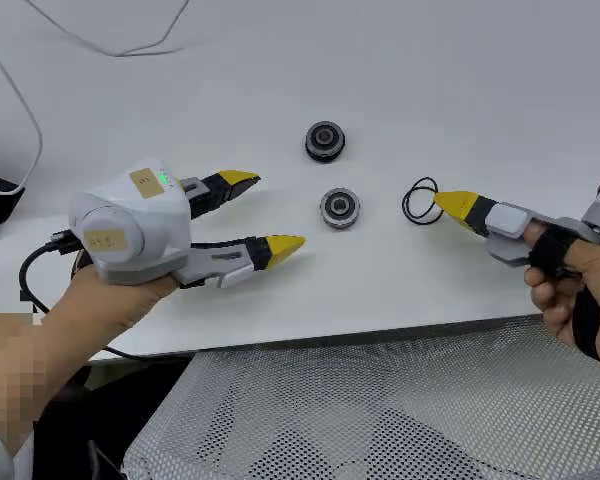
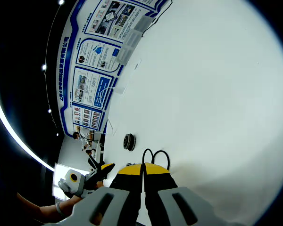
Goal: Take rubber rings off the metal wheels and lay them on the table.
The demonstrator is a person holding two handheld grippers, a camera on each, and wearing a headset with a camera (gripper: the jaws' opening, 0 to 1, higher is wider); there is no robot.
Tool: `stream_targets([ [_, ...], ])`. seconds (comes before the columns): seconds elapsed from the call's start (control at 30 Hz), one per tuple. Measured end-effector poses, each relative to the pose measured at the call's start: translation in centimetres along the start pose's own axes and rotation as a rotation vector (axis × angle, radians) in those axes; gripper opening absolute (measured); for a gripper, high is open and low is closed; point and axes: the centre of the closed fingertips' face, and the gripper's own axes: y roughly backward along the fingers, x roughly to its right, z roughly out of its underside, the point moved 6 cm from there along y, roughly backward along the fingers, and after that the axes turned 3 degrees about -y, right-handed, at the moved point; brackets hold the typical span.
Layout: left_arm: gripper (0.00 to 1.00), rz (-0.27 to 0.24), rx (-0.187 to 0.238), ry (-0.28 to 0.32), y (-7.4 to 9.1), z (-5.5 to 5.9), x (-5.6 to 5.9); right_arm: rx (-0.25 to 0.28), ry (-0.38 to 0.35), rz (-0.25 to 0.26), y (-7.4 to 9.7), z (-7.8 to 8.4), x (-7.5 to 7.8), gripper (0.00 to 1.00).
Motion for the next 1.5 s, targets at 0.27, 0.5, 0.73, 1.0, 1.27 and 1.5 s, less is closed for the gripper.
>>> stream_targets([
  [0.27,0.54,-0.002,-0.011,0.008,0.0,0.4,-0.2,-0.014,0.043,0.054,0.1,0.1,0.6,0.02],
  [0.5,0.53,-0.004,-0.007,0.012,0.0,-0.1,0.1,-0.055,0.182,0.115,0.0,0.4,0.7,0.08],
  [0.73,0.52,-0.005,-0.010,0.013,0.1,-0.2,0.2,-0.094,0.344,0.162,-0.2,0.3,0.2,0.11],
  [1.0,0.51,-0.006,-0.011,0.015,0.2,0.2,0.0,-0.231,0.765,0.284,-0.1,0.6,0.0,0.17],
  [1.27,0.49,-0.007,-0.001,0.014,0.0,-0.1,0.0,-0.213,0.792,0.252,-0.6,0.4,-1.0,0.18],
  [1.5,0.41,-0.023,0.030,0.002,-0.6,-1.1,-0.8,-0.157,0.701,0.178,-1.9,-0.2,-2.3,0.16],
])
